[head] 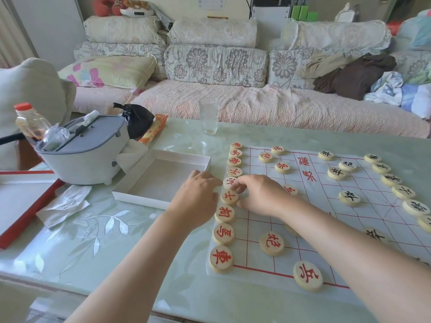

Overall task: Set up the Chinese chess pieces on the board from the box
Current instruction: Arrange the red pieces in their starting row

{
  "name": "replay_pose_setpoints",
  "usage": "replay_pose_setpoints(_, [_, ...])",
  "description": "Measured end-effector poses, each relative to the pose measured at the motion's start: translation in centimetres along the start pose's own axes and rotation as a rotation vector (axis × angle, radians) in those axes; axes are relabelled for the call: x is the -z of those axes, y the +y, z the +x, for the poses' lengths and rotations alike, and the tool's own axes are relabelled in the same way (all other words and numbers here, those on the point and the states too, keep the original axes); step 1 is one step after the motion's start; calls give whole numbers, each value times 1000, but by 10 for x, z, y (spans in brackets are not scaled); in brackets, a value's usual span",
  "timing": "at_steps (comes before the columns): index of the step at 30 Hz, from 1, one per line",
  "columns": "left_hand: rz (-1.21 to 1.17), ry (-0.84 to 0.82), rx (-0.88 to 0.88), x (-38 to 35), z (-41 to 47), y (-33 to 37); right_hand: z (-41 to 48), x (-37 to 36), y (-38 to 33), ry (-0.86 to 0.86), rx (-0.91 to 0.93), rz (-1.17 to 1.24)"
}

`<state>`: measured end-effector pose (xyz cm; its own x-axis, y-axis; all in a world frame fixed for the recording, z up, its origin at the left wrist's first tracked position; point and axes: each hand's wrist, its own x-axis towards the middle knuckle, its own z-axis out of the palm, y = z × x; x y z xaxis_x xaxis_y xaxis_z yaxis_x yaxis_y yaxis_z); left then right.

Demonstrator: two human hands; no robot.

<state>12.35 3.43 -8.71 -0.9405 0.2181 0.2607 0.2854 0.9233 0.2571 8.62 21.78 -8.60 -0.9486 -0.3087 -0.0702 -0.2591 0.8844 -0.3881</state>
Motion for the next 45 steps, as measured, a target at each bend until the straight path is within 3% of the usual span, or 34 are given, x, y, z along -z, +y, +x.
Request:
replay_pose_setpoints(7, [-32, -241, 149, -11, 11, 18, 5, -7, 4, 14, -5, 91])
replay_pose_setpoints(21, [-103, -304, 219, -10, 11, 12, 4, -12, 4, 42, 31, 131])
replay_pose_setpoints(28, [-153, -174, 197, 1, 31, 9, 20, 19, 15, 113, -7, 165])
replay_pose_setpoints(36, [-94, -326, 164, -15, 56, 8, 35, 2, 28, 90, 7, 129])
replay_pose_setpoints(45, [-121, -314, 173, -18, 60, 6, 46, -8, 27, 90, -1, 161])
